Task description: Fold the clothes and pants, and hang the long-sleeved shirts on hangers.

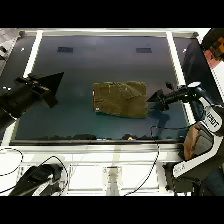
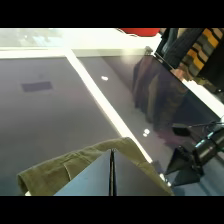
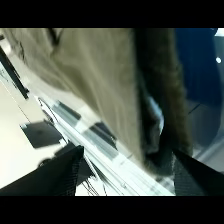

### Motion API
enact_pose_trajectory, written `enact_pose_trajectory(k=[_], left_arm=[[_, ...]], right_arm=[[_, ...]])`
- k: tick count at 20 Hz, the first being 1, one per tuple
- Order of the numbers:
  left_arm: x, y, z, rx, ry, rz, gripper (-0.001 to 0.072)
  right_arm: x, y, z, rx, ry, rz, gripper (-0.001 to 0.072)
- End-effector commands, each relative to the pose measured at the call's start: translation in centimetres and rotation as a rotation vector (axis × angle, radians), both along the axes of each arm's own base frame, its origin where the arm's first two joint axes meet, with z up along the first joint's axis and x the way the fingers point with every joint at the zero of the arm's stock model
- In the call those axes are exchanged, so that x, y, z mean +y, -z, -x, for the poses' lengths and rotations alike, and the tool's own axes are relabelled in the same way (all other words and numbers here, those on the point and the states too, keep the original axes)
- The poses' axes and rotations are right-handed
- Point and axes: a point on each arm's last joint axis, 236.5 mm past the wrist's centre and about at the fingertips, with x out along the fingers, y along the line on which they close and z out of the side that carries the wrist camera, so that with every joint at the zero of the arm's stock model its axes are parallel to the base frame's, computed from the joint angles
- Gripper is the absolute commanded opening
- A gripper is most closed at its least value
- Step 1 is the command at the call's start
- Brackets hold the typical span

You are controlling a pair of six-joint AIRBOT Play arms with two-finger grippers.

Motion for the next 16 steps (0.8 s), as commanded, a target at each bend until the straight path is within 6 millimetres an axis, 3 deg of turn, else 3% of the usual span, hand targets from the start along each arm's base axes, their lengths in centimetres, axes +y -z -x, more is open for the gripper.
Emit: enact_pose_trajectory(k=[1,4,12,13,16], left_arm=[[-0.1,0.0,0.1,0.002,0.003,0.005,0.0031],[-0.1,0.0,0.1,0.002,0.003,0.005,0.0031],[-0.1,0.0,0.1,0.001,0.003,0.005,0.0031],[-0.1,0.0,0.1,0.001,0.003,0.005,0.0031],[-0.1,0.0,0.1,0.001,0.003,0.005,0.0031]], right_arm=[[0.1,1.2,-0.7,0.042,0.031,0.018,0.0624],[1.1,2.5,-0.7,0.053,0.016,0.061,0.0689],[4.5,4.1,-1.2,0.01,-0.037,0.141,0.0671],[5.0,4.1,-1.1,0.01,-0.048,0.141,0.0582],[5.6,4.1,-0.9,0.006,-0.061,0.139,0.0156]])
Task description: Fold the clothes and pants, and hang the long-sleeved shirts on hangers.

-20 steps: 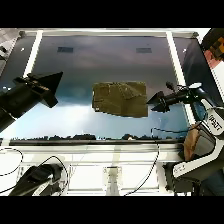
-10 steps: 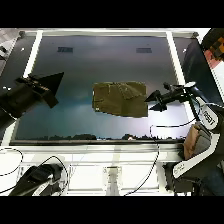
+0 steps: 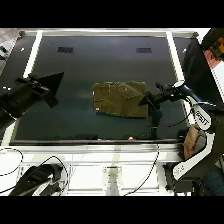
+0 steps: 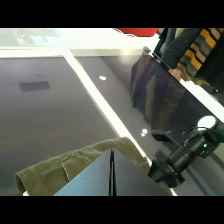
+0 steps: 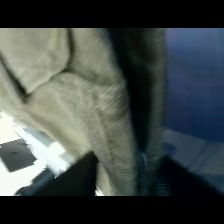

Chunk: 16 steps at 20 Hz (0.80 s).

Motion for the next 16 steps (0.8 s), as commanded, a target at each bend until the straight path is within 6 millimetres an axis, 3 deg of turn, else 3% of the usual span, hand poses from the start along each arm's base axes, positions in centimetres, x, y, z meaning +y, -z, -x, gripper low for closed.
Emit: enact_pose_trajectory(k=[1,4,6,8,10,13,16], left_arm=[[0.0,0.0,0.0,-0.001,0.0,0.0,0.0031],[0.0,0.0,0.0,-0.001,0.0,0.0,0.0031],[0.0,0.0,0.0,-0.001,0.0,0.0,0.003],[0.0,0.0,0.0,-0.001,0.0,0.0,0.0031],[0.0,0.0,0.0,0.0,0.0,0.0,0.003],[0.0,0.0,0.0,0.0,0.0,0.0,0.003],[0.0,0.0,0.0,0.0,0.0,0.001,0.003]], right_arm=[[0.8,-0.3,0.0,-0.001,-0.009,-0.01,0.0016],[-1.1,-1.7,-1.5,-0.037,0.025,-0.012,0.0016],[-3.7,-4.1,-3.6,-0.102,0.082,0.007,0.0015],[-8.5,-6.6,-5.6,-0.146,0.172,0.085,0.0014],[-14.4,-8.8,-5.7,-0.156,0.22,0.169,0.0014],[-23.9,-11.1,-3.9,-0.109,0.319,0.33,0.0015],[-33.2,-13.4,-0.6,-0.055,0.475,0.481,0.0015]])
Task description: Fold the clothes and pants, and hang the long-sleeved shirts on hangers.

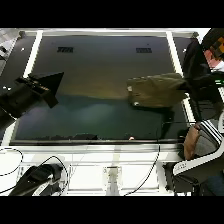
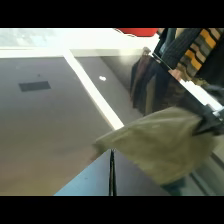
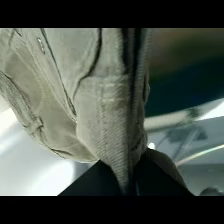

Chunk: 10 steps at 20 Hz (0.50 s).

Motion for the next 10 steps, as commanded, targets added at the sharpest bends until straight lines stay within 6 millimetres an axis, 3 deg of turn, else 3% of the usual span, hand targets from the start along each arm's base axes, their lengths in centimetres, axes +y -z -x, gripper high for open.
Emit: enact_pose_trajectory(k=[1,5,10], left_arm=[[0.0,0.0,0.0,0.0,0.0,0.001,0.003],[0.0,0.1,-0.1,0.002,0.0,0.0,0.003],[-0.6,0.7,-0.6,0.031,0.011,0.012,0.003]], right_arm=[[-11.1,-2.9,5.2,0.094,0.212,0.162,0.0015],[-18.4,-5.2,11.0,0.15,0.367,0.247,0.0015],[-23.0,-6.5,17.5,0.275,0.484,0.341,0.0016]])
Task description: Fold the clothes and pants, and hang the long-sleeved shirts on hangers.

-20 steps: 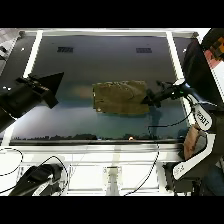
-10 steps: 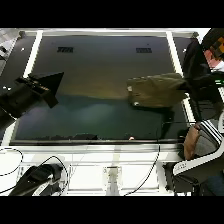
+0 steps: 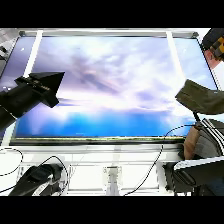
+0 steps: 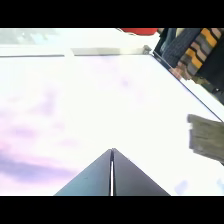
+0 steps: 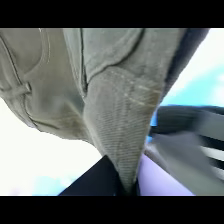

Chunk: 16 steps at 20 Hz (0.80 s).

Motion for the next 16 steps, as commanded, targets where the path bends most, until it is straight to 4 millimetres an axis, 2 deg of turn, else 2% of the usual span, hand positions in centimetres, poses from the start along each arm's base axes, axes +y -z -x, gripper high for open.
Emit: enact_pose_trajectory(k=[1,3,7,8,9,10,11,15,16], left_arm=[[-0.6,0.3,-0.3,0.025,0.013,0.023,0.003],[-0.8,0.7,-0.7,0.038,0.016,0.027,0.003],[-0.9,0.9,-0.9,0.044,0.015,0.024,0.003],[-0.9,0.9,-0.9,0.043,0.015,0.023,0.003],[-0.9,0.9,-0.9,0.039,0.017,0.017,0.003],[-0.9,0.9,-0.9,0.039,0.016,0.017,0.003],[-0.8,0.9,-0.9,0.037,0.015,0.014,0.003],[-0.8,0.9,-1.0,0.035,0.012,0.009,0.003],[-0.6,0.9,-1.1,0.026,0.003,-0.003,0.003]], right_arm=[[-3.1,-0.8,5.8,0.136,0.104,0.053,0.0016],[-3.7,-0.8,7.5,0.185,0.132,0.064,0.0015],[-3.7,-0.8,7.6,0.192,0.15,0.068,0.0019],[-3.7,-0.8,7.6,0.193,0.15,0.068,0.0051],[-3.7,-0.8,7.6,0.192,0.151,0.068,0.0271],[-3.7,-0.8,7.6,0.192,0.151,0.068,0.053],[-3.7,-0.8,7.6,0.192,0.151,0.068,0.0603],[-3.7,-1.7,7.3,0.167,0.157,0.084,0.0605],[-3.8,-2.3,6.5,0.132,0.152,0.088,0.0605]])
